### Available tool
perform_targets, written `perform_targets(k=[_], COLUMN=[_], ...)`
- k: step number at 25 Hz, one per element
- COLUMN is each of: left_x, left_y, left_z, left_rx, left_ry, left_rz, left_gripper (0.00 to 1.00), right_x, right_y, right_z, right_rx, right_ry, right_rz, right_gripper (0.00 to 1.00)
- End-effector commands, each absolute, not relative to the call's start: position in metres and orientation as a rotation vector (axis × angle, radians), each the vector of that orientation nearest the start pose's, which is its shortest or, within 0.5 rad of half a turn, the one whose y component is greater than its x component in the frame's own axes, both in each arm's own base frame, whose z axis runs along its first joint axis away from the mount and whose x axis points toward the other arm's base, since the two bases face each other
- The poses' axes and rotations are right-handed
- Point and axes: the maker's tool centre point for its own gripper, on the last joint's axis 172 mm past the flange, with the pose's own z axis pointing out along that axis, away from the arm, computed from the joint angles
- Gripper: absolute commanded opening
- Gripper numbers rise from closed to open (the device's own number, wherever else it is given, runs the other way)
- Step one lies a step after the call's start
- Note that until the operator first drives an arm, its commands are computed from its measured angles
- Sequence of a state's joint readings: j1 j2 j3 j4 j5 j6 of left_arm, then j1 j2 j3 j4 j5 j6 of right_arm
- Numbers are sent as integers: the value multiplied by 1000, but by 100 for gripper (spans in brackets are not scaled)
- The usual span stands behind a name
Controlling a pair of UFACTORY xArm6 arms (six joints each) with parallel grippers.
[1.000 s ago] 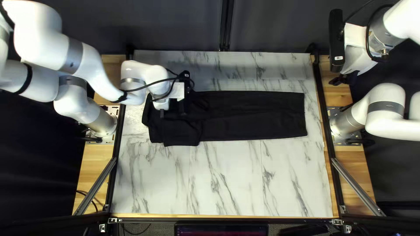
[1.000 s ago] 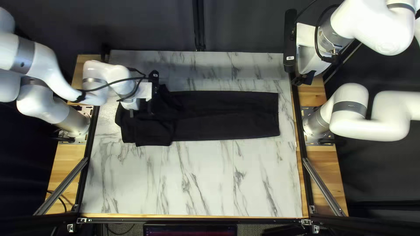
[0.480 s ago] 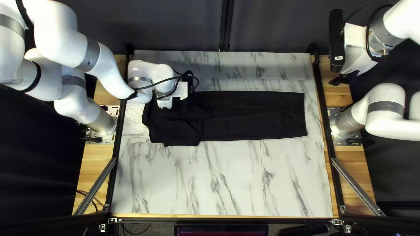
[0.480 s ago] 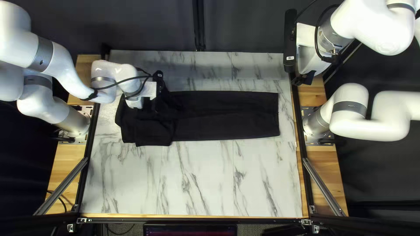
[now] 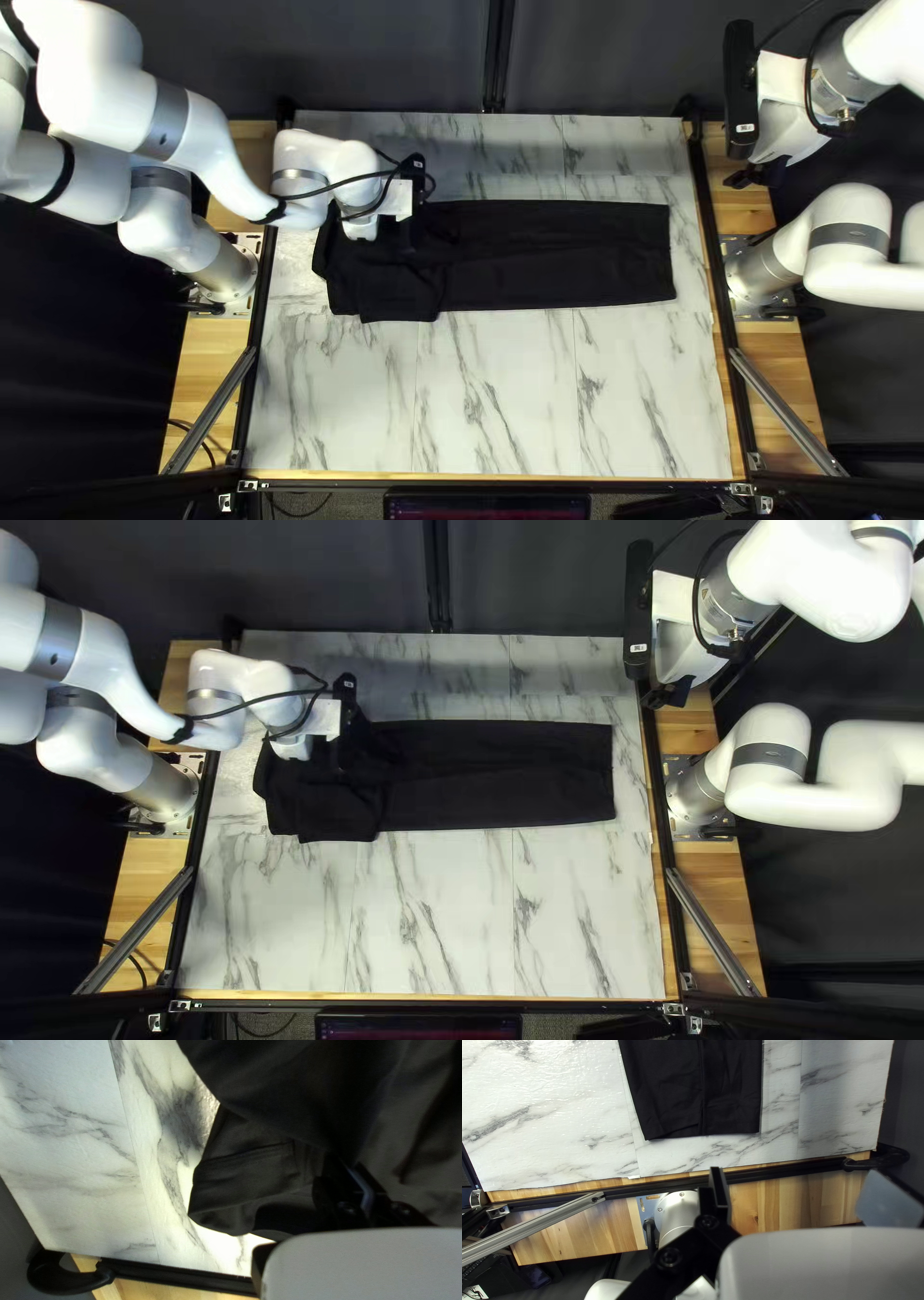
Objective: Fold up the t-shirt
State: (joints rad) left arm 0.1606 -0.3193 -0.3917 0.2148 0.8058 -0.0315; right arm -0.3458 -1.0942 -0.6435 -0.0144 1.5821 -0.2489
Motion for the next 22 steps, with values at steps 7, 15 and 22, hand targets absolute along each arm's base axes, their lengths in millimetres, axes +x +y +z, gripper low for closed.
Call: perform_targets(k=[7, 15, 22], left_x=[292, 282, 261], left_y=[55, 49, 61], left_z=[87, 70, 102], left_rx=[-2974, -2996, -2982], left_ry=[-28, -20, -41], left_rz=[142, 166, 164], left_gripper=[28, 89, 100], right_x=[199, 199, 199], right_y=[-76, -76, -76], right_z=[324, 324, 324], right_rx=[-3189, -3189, -3189], right_ry=[157, 157, 157], right_rz=[-231, -231, -231], right_gripper=[100, 100, 100])
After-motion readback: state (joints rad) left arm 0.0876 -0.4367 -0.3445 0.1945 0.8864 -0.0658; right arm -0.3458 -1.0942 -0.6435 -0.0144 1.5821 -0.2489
